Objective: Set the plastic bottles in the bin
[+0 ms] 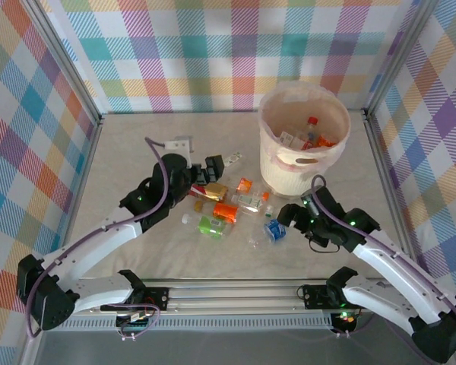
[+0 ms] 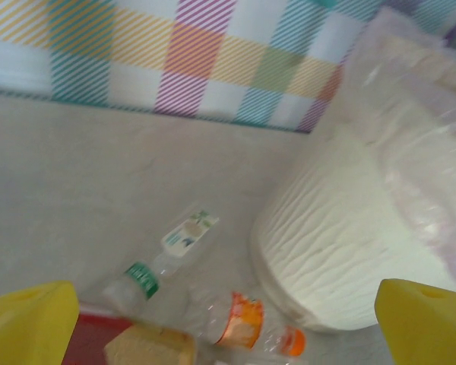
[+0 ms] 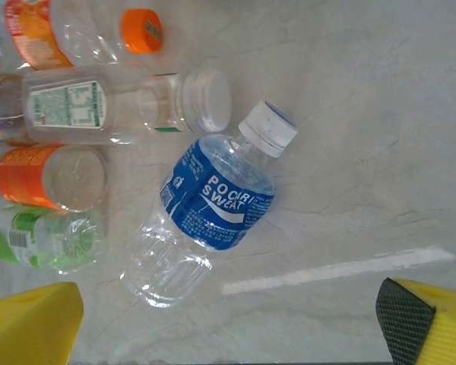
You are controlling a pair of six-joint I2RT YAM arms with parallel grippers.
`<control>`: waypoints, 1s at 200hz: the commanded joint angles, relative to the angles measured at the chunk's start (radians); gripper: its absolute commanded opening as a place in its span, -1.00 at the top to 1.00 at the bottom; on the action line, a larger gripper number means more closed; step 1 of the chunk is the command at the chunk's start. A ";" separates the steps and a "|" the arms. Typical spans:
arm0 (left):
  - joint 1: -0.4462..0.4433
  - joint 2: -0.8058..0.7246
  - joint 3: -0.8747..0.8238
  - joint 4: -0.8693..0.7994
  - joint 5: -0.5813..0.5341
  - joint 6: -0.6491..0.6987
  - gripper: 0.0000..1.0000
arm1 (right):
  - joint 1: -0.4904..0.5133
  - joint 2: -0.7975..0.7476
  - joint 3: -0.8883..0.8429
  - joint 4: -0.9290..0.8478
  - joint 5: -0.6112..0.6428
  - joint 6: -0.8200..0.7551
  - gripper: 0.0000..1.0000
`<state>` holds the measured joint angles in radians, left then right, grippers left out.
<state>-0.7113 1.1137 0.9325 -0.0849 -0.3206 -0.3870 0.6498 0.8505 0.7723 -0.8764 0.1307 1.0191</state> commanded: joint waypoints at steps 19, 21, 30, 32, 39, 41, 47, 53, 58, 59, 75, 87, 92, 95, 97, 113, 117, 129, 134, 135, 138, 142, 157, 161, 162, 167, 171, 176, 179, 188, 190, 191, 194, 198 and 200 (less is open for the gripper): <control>-0.003 -0.150 -0.156 0.020 -0.143 -0.092 -1.00 | 0.017 0.053 -0.101 0.161 -0.009 0.159 -0.99; -0.002 -0.155 -0.163 0.015 -0.150 -0.095 -1.00 | 0.018 0.057 -0.104 0.166 -0.011 0.161 -0.99; -0.003 -0.180 -0.188 -0.003 -0.171 -0.111 -1.00 | 0.021 0.078 -0.116 0.191 -0.024 0.174 -1.00; -0.003 -0.184 -0.194 -0.008 -0.177 -0.114 -1.00 | 0.022 0.084 -0.119 0.195 -0.028 0.177 -0.99; -0.003 -0.200 -0.211 -0.019 -0.192 -0.125 -1.00 | 0.026 0.101 -0.124 0.217 -0.037 0.184 -0.99; -0.003 -0.205 -0.216 -0.021 -0.196 -0.128 -1.00 | 0.026 0.106 -0.127 0.224 -0.039 0.187 -0.99; -0.003 -0.217 -0.228 -0.027 -0.204 -0.134 -1.00 | 0.032 0.125 -0.129 0.239 -0.046 0.192 -0.99; -0.003 -0.226 -0.238 -0.032 -0.210 -0.138 -1.00 | 0.038 0.142 -0.128 0.252 -0.051 0.196 -0.99; -0.003 -0.232 -0.245 -0.032 -0.215 -0.140 -1.00 | 0.044 0.158 -0.125 0.261 -0.055 0.197 -0.99; -0.003 -0.234 -0.246 -0.033 -0.215 -0.141 -1.00 | 0.044 0.161 -0.124 0.262 -0.055 0.197 -0.99; -0.002 -0.240 -0.255 -0.045 -0.237 -0.151 -1.00 | 0.061 0.212 -0.107 0.278 -0.059 0.199 -0.99; -0.001 -0.236 -0.255 -0.050 -0.248 -0.153 -1.00 | 0.073 0.246 -0.092 0.279 -0.060 0.203 -0.99; 0.000 -0.233 -0.256 -0.050 -0.251 -0.152 -1.00 | 0.077 0.259 -0.088 0.280 -0.063 0.206 -0.99; 0.000 -0.230 -0.254 -0.050 -0.250 -0.151 -1.00 | 0.080 0.266 -0.086 0.279 -0.063 0.208 -0.99; 0.001 -0.228 -0.254 -0.050 -0.250 -0.151 -1.00 | 0.081 0.271 -0.085 0.280 -0.063 0.208 -0.99; 0.003 -0.217 -0.253 -0.043 -0.251 -0.149 -1.00 | 0.092 0.297 -0.084 0.284 -0.062 0.222 -0.99; 0.003 -0.216 -0.254 -0.040 -0.249 -0.147 -1.00 | 0.095 0.302 -0.082 0.286 -0.061 0.225 -0.99; 0.004 -0.209 -0.256 -0.028 -0.247 -0.143 -1.00 | 0.099 0.315 -0.087 0.301 -0.058 0.229 -0.99; 0.005 -0.207 -0.255 -0.026 -0.246 -0.141 -1.00 | 0.100 0.319 -0.087 0.308 -0.058 0.229 -0.99; 0.006 -0.207 -0.255 -0.025 -0.246 -0.141 -1.00 | 0.100 0.320 -0.086 0.310 -0.057 0.229 -0.99; 0.006 -0.205 -0.256 -0.024 -0.244 -0.141 -1.00 | 0.101 0.325 -0.086 0.313 -0.058 0.229 -0.99; 0.007 -0.202 -0.255 -0.023 -0.245 -0.141 -1.00 | 0.102 0.328 -0.085 0.319 -0.059 0.228 -0.99; 0.011 -0.197 -0.253 -0.021 -0.239 -0.136 -1.00 | 0.103 0.345 -0.079 0.334 -0.059 0.230 -0.99; 0.012 -0.195 -0.252 -0.021 -0.237 -0.134 -1.00 | 0.103 0.349 -0.077 0.337 -0.060 0.227 -0.99; 0.012 -0.194 -0.253 -0.021 -0.237 -0.134 -1.00 | 0.103 0.350 -0.076 0.338 -0.060 0.228 -0.99; 0.012 -0.193 -0.250 -0.021 -0.238 -0.132 -1.00 | 0.104 0.356 -0.073 0.338 -0.060 0.226 -0.99; 0.013 -0.191 -0.250 -0.021 -0.236 -0.132 -1.00 | 0.103 0.361 -0.069 0.340 -0.060 0.224 -0.99; 0.013 -0.190 -0.251 -0.021 -0.237 -0.132 -1.00 | 0.104 0.368 -0.064 0.341 -0.060 0.223 -0.99; 0.015 -0.189 -0.250 -0.021 -0.236 -0.130 -1.00 | 0.104 0.371 -0.062 0.340 -0.060 0.221 -0.99; 0.018 -0.187 -0.251 -0.022 -0.234 -0.130 -1.00 | 0.104 0.384 -0.053 0.341 -0.062 0.219 -0.99; 0.018 -0.186 -0.250 -0.022 -0.234 -0.130 -1.00 | 0.105 0.388 -0.052 0.340 -0.062 0.218 -0.99; 0.018 -0.186 -0.250 -0.022 -0.235 -0.130 -1.00 | 0.105 0.389 -0.051 0.341 -0.062 0.217 -0.99; 0.018 -0.186 -0.251 -0.022 -0.234 -0.131 -1.00 | 0.104 0.394 -0.049 0.341 -0.063 0.217 -0.99; 0.020 -0.185 -0.251 -0.022 -0.235 -0.129 -1.00 | 0.105 0.400 -0.047 0.344 -0.063 0.216 -0.99; 0.020 -0.184 -0.252 -0.022 -0.234 -0.130 -1.00 | 0.106 0.403 -0.046 0.345 -0.063 0.215 -0.99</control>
<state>-0.7044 0.9253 0.6876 -0.1276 -0.5430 -0.5201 0.7471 1.2259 0.6842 -0.5579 0.0769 1.2240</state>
